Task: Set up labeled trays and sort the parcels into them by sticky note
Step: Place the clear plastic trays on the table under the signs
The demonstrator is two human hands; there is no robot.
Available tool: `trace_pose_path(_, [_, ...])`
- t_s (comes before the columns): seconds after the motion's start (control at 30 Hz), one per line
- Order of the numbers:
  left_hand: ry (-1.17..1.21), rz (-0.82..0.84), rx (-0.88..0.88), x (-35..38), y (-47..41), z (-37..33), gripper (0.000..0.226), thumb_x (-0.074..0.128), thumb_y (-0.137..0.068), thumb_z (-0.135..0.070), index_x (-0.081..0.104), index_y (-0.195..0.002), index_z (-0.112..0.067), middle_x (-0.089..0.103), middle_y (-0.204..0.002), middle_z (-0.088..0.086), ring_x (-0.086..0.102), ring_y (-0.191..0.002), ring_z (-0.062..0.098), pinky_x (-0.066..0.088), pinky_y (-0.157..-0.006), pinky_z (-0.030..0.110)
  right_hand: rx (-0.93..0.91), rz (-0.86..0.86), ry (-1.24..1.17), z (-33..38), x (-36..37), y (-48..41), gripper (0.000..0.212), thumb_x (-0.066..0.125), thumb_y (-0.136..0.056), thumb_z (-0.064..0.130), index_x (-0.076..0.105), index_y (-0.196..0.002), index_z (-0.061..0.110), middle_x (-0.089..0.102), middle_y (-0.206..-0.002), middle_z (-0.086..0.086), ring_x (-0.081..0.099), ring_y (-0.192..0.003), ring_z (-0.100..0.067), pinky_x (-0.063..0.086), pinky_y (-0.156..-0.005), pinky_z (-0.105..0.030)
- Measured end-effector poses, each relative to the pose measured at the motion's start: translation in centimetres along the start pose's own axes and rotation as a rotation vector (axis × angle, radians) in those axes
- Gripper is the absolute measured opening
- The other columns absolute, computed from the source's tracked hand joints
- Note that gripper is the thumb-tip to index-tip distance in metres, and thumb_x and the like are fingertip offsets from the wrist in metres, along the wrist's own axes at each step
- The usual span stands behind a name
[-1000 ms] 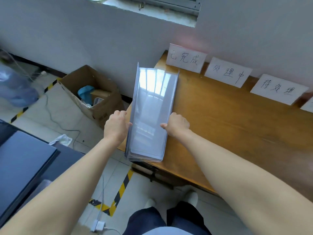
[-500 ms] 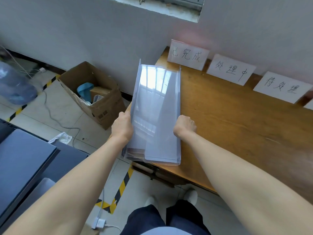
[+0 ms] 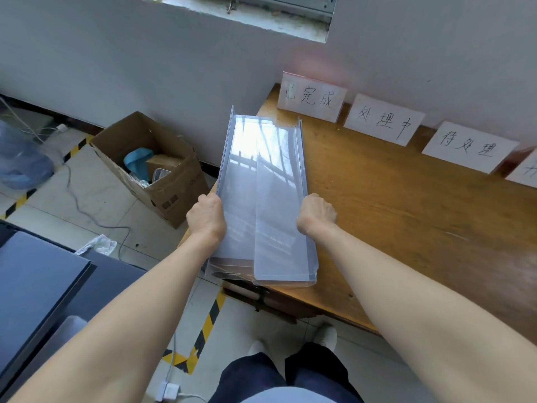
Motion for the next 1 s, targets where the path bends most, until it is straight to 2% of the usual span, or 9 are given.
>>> trace_pose_path(0.2, [0.064,-0.013,-0.035,-1.1,0.3,-0.4,0.025,0.054,-0.087,0.0,0.052,-0.111,-0.001,0.056,-0.112,0.017,0.057,-0.102,0.035,0.047,-0.08,0.041,0.013,-0.011,0.011,-0.5,-1.1,0.1,0.055,0.052,-0.085,-0.001,0.032,-0.136,0.0,0.057,-0.124,-0.015,0.054,-0.116,-0.032,0.043,-0.08,-0.033])
trace_pose_path(0.3, [0.143,-0.074,0.003,-1.8,0.7,-0.6,0.019,0.052,-0.091,-0.008,0.049,-0.109,-0.003,0.054,-0.109,0.016,0.059,-0.094,0.036,0.05,-0.076,0.042,0.008,0.023,-0.028,-1.1,-1.2,0.2,0.053,0.049,-0.088,0.002,0.03,-0.137,0.0,0.054,-0.128,-0.016,0.051,-0.12,-0.034,0.042,-0.086,-0.035])
trace_pose_path(0.4, [0.163,-0.15,0.036,-2.7,1.2,-0.5,0.015,0.053,-0.091,-0.013,0.048,-0.103,-0.006,0.062,-0.099,0.014,0.062,-0.085,0.035,0.054,-0.073,0.043,-0.019,0.052,-0.063,-1.5,-1.3,0.7,0.051,0.046,-0.089,0.003,0.031,-0.137,-0.001,0.051,-0.132,-0.018,0.047,-0.123,-0.036,0.041,-0.093,-0.037])
trace_pose_path(0.57, [0.183,-0.254,0.063,-5.4,2.5,-0.8,0.019,0.058,-0.091,-0.019,0.049,-0.102,-0.006,0.064,-0.094,0.013,0.064,-0.081,0.031,0.056,-0.071,0.041,-0.056,0.018,-0.102,-2.2,-2.8,1.3,0.046,0.046,-0.09,0.006,0.033,-0.134,0.001,0.052,-0.129,-0.017,0.047,-0.121,-0.036,0.043,-0.09,-0.038])
trace_pose_path(0.8, [0.126,-0.369,0.042,-9.8,6.9,-0.3,0.017,0.049,-0.093,-0.009,0.05,-0.105,0.002,0.062,-0.101,0.022,0.061,-0.091,0.039,0.047,-0.073,0.043,-0.153,-0.038,-0.102,-2.9,-5.2,1.7,0.053,0.044,-0.092,0.007,0.026,-0.141,0.001,0.054,-0.126,-0.016,0.05,-0.117,-0.036,0.045,-0.09,-0.041])
trace_pose_path(1.0, [0.188,-0.454,-0.014,-12.0,10.1,-2.7,0.015,0.048,-0.093,-0.009,0.05,-0.103,0.002,0.063,-0.097,0.022,0.059,-0.09,0.041,0.036,-0.067,0.037,-0.24,-0.12,-0.178,-5.9,-7.2,2.3,0.034,0.043,-0.091,0.006,0.038,-0.124,0.004,0.057,-0.113,-0.015,0.054,-0.106,-0.035,0.046,-0.083,-0.041])
Point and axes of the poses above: each hand's wrist, its own y-axis away from the middle knuckle, its own x-axis out of the palm, z = x × y, the point moved 4 cm from there along -y, towards the middle knuckle
